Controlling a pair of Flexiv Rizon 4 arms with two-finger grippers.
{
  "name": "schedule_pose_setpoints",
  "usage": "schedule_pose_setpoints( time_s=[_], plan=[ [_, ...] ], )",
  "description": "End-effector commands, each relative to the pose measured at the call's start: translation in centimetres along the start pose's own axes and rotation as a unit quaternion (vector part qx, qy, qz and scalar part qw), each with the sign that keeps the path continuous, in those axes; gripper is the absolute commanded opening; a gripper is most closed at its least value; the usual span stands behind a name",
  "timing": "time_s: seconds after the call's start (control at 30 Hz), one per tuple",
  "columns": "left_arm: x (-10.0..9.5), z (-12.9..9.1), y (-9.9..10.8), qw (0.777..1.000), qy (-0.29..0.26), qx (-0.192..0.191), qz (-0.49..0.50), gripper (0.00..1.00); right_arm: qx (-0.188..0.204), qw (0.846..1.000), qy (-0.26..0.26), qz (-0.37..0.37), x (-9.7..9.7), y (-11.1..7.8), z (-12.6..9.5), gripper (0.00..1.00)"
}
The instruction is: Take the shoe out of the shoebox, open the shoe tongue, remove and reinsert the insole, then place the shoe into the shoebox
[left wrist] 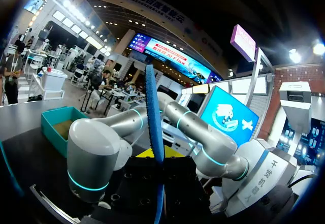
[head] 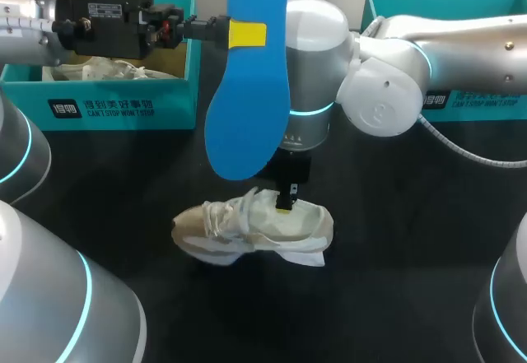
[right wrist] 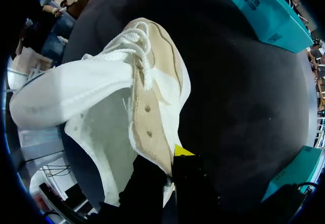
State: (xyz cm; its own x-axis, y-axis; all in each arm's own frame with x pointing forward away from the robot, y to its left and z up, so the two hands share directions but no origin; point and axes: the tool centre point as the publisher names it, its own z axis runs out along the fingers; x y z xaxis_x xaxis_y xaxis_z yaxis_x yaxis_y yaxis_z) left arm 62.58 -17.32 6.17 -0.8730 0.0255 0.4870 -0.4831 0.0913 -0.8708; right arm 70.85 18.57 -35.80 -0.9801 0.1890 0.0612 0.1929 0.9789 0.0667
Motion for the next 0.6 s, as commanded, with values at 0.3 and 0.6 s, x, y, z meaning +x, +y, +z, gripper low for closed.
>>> schedule_pose_setpoints(
  time_s=[0.3, 0.6],
  plan=[
    [-0.1, 0.1, 0.0, 1.0, 0.0, -0.002, 0.0, 0.0, -0.051, 0.992, -0.033, 0.108, 2.0, -0.9, -3.8, 0.0],
    [-0.1, 0.1, 0.0, 1.0, 0.0, -0.002, 0.0, 0.0, -0.051, 0.992, -0.033, 0.108, 2.0, -0.9, -3.8, 0.0]
  ],
)
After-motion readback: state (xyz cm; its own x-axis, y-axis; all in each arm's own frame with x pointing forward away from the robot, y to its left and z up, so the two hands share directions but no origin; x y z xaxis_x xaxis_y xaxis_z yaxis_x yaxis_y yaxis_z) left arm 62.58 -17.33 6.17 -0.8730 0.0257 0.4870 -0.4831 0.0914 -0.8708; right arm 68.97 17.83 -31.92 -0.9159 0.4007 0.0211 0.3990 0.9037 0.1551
